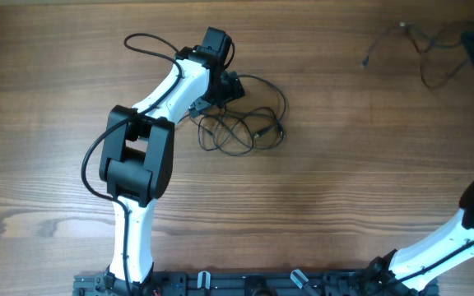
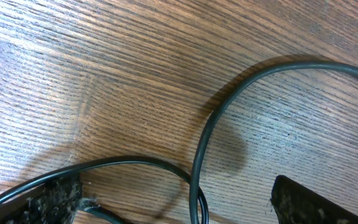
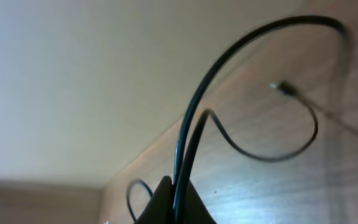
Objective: Untangle cables
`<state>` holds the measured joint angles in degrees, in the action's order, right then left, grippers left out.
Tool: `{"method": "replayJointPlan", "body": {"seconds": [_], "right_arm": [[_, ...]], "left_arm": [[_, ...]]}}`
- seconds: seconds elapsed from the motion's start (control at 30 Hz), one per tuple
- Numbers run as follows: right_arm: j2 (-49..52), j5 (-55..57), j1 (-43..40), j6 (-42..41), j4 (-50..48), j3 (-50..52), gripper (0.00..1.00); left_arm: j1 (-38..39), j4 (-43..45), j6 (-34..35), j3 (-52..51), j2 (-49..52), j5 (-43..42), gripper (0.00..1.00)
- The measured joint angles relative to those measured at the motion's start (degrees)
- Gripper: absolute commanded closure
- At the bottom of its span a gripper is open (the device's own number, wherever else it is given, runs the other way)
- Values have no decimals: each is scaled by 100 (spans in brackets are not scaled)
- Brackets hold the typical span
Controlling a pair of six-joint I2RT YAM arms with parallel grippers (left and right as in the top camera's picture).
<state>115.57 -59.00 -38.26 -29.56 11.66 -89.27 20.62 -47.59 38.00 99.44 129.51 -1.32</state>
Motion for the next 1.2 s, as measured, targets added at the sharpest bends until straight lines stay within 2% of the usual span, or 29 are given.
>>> {"method": "replayJointPlan", "body": {"seconds": [0.1,0.4,0.47,0.53,0.7,0.8,0.83,0.87,0.9,0.93,0.97,1.0,1.2], "right_arm": [[0,542,-111,-39,496,111,96],[0,1224,-640,-44,466,1040,96],[0,1322,-741,-46,581,1091,92],[0,1593,-807,-52,866,1106,82],[0,2671,-852,-61,1497,1139,72],[0,3534,-852,-44,1742,1158,56],[0,3654,-852,-61,1775,1158,50],[0,3814,-852,-55,1823,1158,34],[0,3901,-852,-28,1847,1158,25],[0,3967,-852,-9,1864,1158,11],[0,4024,-852,28,1880,1158,3],[0,4063,-852,63,1899,1158,0],[0,4391,-850,273,2103,1158,1]], "left_arm": [[0,0,0,0,0,0,0],[0,0,0,0,0,0,0],[0,0,0,0,0,0,0],[0,0,0,0,0,0,0],[0,0,0,0,0,0,0],[0,0,0,0,0,0,0],[0,0,0,0,0,0,0],[0,0,0,0,0,0,0],[0,0,0,0,0,0,0],[0,0,0,0,0,0,0],[0,0,2,0,0,0,0],[0,0,0,0,0,0,0],[0,0,0,0,0,0,0]]}}
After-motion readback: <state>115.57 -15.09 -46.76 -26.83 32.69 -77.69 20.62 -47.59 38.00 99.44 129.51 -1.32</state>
